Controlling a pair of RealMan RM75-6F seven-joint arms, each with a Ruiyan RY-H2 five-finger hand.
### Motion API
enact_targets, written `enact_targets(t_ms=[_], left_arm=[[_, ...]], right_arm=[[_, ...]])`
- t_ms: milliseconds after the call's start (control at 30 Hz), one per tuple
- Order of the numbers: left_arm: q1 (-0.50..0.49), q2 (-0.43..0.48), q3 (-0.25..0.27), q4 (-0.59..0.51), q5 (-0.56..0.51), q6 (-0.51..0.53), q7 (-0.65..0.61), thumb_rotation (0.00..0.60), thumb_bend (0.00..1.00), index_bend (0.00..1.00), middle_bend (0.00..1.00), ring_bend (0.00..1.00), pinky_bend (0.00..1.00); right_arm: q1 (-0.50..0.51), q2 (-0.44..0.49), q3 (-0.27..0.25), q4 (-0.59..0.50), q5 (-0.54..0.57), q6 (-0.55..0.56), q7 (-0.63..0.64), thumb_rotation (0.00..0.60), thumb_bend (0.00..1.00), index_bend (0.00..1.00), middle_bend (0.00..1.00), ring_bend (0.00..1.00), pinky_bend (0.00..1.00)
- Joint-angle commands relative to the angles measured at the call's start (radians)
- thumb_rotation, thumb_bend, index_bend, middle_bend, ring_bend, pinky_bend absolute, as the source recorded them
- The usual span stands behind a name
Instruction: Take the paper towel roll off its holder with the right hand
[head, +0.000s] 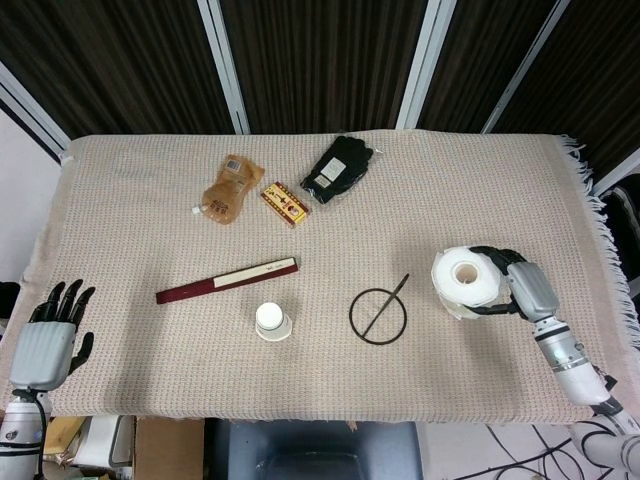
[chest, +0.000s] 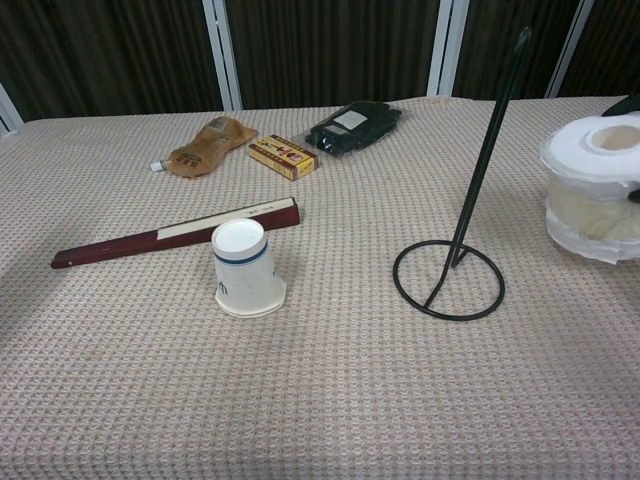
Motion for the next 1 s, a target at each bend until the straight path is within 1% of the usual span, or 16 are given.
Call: enact_targets(t_ms=[33,200,267,333,367,500,567,600,700,800,900,1000], left_arm=[[-0.002,-0.002,0.001,0.002,0.001,-0.002,-0.001,0.6,0.47,0.14,0.07,0.04,0.27],[-0.002,-0.003,0.002,0.001,0.001,-0.002,0.001,0.6,0.47,0.14,0.07,0.04,0.27],[-0.002,-0.004,0.002,0.0,-0.001,-0.003,0.002,0.6,0.47,0.14,0.07,0.04,0.27],[-0.003,-0.004,0.002,-0.001,-0.002,-0.004,0.002,0.6,0.47,0.14,0.07,0.04,0.27],[-0.003,-0.004,0.002,-0.002,-0.003,-0.004,0.003,0.6,0.47,0.14,0.07,0.04,0.27],[-0.005,0.0,0.001,-0.008,-0.003,-0.005,0.002,0.6,0.47,0.14,0.07,0.04,0.27],[-0.004,0.003,0.003,-0.014,0.002,-0.001,0.002,0.6,0.47,0.14,0.07,0.04,0.27],[-0.005,0.006,0.001,-0.017,0.003,-0.001,0.001,0.6,0.47,0.14,0.07,0.04,0.27],[-0.006,0.01,0.0,-0.021,0.007,0.003,-0.002,0.6,0.47,0.14,0.07,0.04,0.27],[-0.005,0.013,0.001,-0.023,0.012,0.008,-0.006,0.6,0.47,0.14,0.07,0.04,0.27],[-0.003,0.013,0.003,-0.022,0.014,0.01,-0.009,0.6,0.47,0.14,0.07,0.04,0.27],[-0.003,0.012,0.003,-0.022,0.014,0.011,-0.008,0.6,0.47,0.14,0.07,0.04,0.27]], right_arm=[[0.0,0.01,-0.008,0.003,-0.018,0.02,0.01,0.6,0.04,0.04,0.13,0.05,0.09],[-0.015,0.031,0.001,-0.018,-0.012,0.054,-0.011,0.6,0.04,0.04,0.12,0.05,0.09],[-0.022,0.046,0.006,-0.044,-0.004,0.062,-0.032,0.6,0.04,0.05,0.12,0.05,0.09],[-0.036,0.064,0.02,-0.089,0.017,0.074,-0.083,0.6,0.04,0.08,0.12,0.05,0.09],[-0.042,0.074,0.025,-0.112,0.026,0.08,-0.116,0.6,0.04,0.1,0.12,0.05,0.09],[-0.075,0.135,0.048,-0.243,0.078,0.098,-0.315,0.6,0.04,0.14,0.13,0.06,0.09],[-0.088,0.158,0.062,-0.301,0.109,0.104,-0.401,0.6,0.04,0.21,0.15,0.1,0.09],[-0.098,0.174,0.07,-0.336,0.132,0.106,-0.459,0.6,0.04,0.23,0.15,0.11,0.09],[-0.127,0.212,0.084,-0.425,0.188,0.122,-0.613,0.6,0.04,0.23,0.16,0.11,0.09],[-0.159,0.228,0.094,-0.486,0.215,0.176,-0.741,0.6,0.04,0.21,0.16,0.11,0.1],[-0.181,0.229,0.094,-0.515,0.212,0.215,-0.797,0.6,0.04,0.2,0.16,0.11,0.1],[-0.188,0.242,0.082,-0.537,0.209,0.196,-0.807,0.6,0.04,0.18,0.16,0.11,0.11]])
